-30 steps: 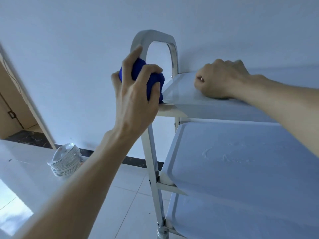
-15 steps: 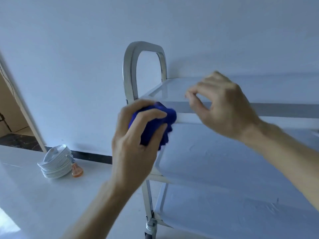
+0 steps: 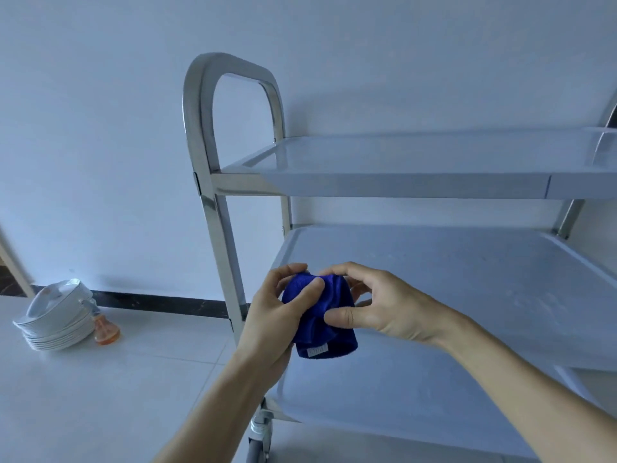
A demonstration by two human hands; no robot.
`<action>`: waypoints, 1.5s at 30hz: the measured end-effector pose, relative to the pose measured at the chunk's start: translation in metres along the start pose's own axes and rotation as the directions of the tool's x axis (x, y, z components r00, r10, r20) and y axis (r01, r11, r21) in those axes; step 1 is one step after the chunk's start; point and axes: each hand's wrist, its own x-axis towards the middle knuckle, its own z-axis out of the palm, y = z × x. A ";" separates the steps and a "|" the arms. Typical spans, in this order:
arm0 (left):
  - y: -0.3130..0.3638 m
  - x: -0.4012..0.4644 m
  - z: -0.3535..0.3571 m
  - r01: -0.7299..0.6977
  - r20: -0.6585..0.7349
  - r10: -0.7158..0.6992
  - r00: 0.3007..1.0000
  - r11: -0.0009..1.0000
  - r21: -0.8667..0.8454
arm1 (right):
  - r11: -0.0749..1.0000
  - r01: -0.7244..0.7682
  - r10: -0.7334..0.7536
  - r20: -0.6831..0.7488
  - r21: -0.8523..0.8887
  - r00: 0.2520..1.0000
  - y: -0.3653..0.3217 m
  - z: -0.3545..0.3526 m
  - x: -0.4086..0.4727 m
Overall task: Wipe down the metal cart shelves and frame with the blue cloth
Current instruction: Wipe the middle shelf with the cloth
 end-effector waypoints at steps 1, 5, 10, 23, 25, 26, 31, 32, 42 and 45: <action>-0.005 0.002 0.000 0.016 0.008 -0.016 1.000 1.000 -0.006 | 1.000 -0.013 0.013 0.004 0.006 1.000 0.004 -0.001 0.001; -0.011 0.013 0.007 -0.054 0.025 0.051 0.998 0.993 0.105 | 0.991 -0.026 0.038 -0.089 0.132 0.995 0.016 -0.007 0.010; 0.000 0.038 0.016 -0.445 0.127 0.430 0.894 0.816 0.368 | 0.883 0.156 0.045 -0.411 0.442 0.910 0.014 -0.023 0.030; -0.054 0.048 -0.016 -0.490 0.491 0.004 0.871 -0.051 0.870 | 0.892 -0.392 0.192 -0.596 -0.225 0.780 0.077 -0.070 0.004; -0.054 0.047 -0.017 -0.488 0.488 0.009 0.873 -0.034 0.872 | 0.894 -0.311 0.125 -0.486 -0.324 0.865 0.068 -0.054 0.017; -0.054 0.046 -0.018 -0.486 0.486 0.004 0.874 -0.023 0.874 | 0.875 -0.308 0.139 -0.415 -0.374 0.899 0.065 -0.045 0.023; -0.048 0.038 -0.025 -0.463 0.462 -0.057 0.885 -0.002 0.886 | 0.619 -0.416 0.209 -0.371 -0.666 0.905 0.065 -0.006 0.049; -0.047 0.035 -0.026 -0.457 0.456 -0.064 0.888 -0.011 0.889 | 0.570 -0.439 0.195 -0.404 -0.695 0.894 0.065 -0.001 0.053; -0.028 0.008 -0.040 -0.404 0.393 -0.122 0.911 -0.087 0.910 | 0.775 -0.365 0.202 -0.346 -0.516 0.916 0.041 -0.001 0.060; -0.022 0.006 -0.048 -0.392 0.378 -0.137 0.916 -0.092 0.915 | 0.919 -0.379 0.316 -0.373 -0.107 0.872 0.042 -0.032 0.050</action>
